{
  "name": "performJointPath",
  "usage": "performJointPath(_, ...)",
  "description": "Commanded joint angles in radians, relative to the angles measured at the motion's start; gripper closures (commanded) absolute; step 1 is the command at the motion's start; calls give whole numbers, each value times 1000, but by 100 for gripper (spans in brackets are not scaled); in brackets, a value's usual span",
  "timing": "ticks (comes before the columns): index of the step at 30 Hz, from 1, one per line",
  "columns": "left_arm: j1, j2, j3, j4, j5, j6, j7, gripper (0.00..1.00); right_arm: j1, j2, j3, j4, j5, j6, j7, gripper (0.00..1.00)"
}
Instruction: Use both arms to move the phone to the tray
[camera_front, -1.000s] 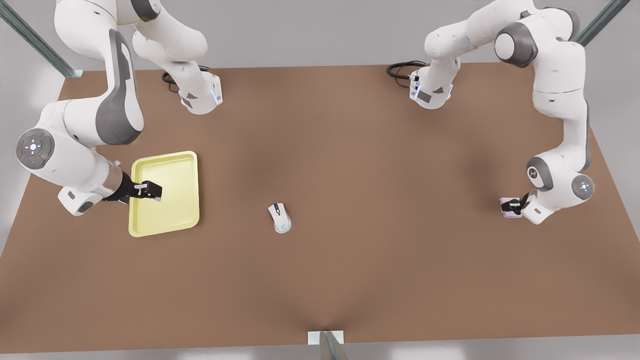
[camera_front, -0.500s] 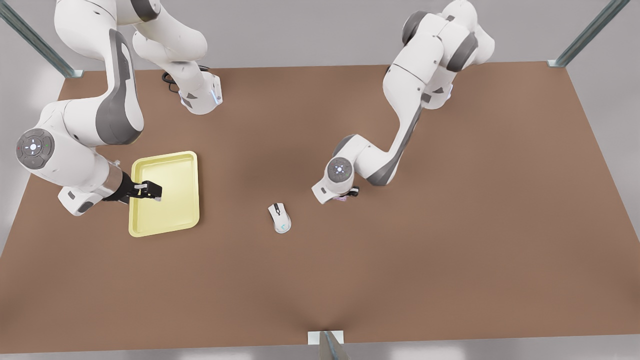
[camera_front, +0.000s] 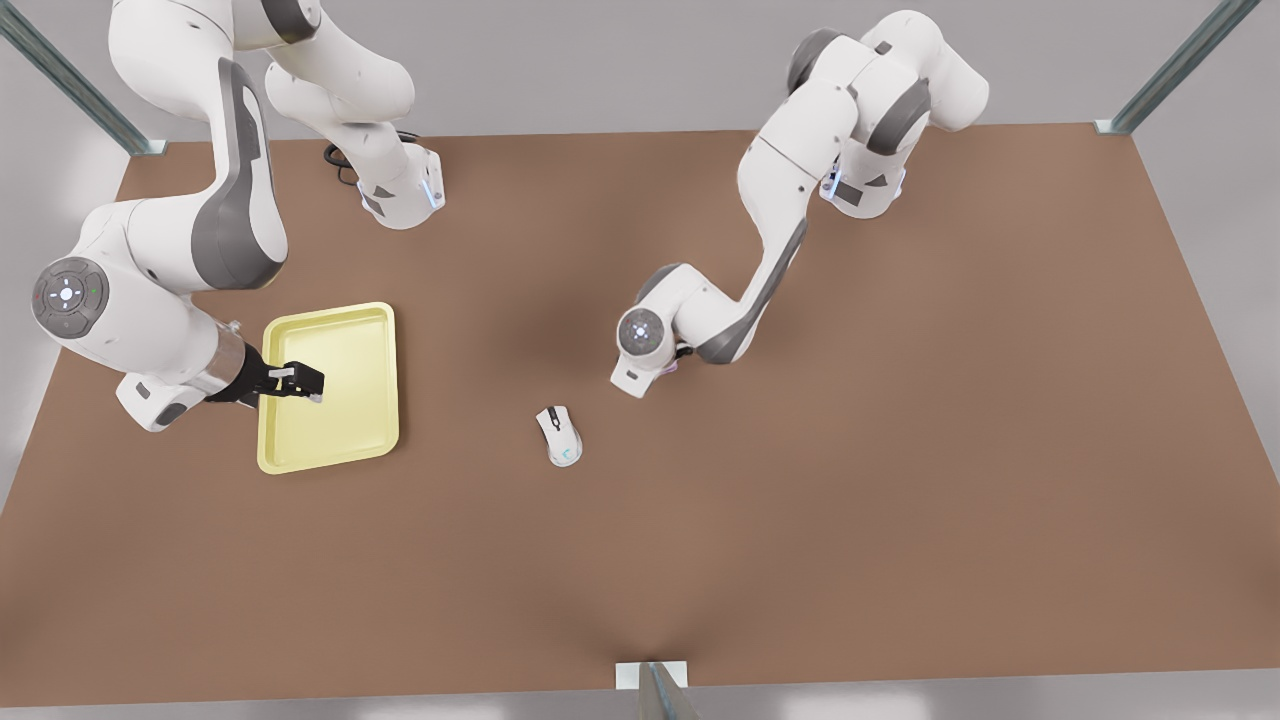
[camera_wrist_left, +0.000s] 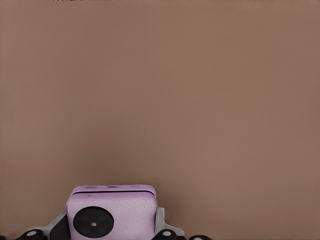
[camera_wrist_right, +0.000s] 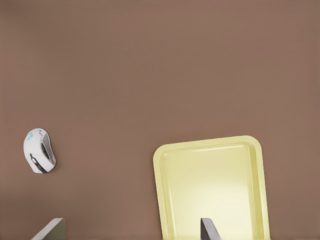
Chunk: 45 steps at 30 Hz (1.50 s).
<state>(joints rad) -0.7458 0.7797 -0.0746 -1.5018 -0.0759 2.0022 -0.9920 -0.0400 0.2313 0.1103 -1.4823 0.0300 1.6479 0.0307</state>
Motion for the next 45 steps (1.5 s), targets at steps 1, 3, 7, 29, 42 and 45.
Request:
performJointPath(1,20,-3,-22,-6,10,13,-160,20,-1,-1,0,0,1,0,-2,0)
performJointPath(3,62,7,-83,-3,36,13,-87,20,-1,0,0,0,1,0,-2,0)
performJointPath(7,71,7,-83,-3,45,7,-79,0,9,3,2,5,-1,0,9,0)
performJointPath(29,175,-240,-96,463,-30,-608,13,0,626,430,58,290,-9,191,747,0)
performJointPath(42,465,-338,-85,471,-10,-721,490,0,643,439,58,292,-9,205,749,0)
performJointPath(45,548,-358,164,471,-15,-815,820,0,655,448,58,289,-12,205,747,0)
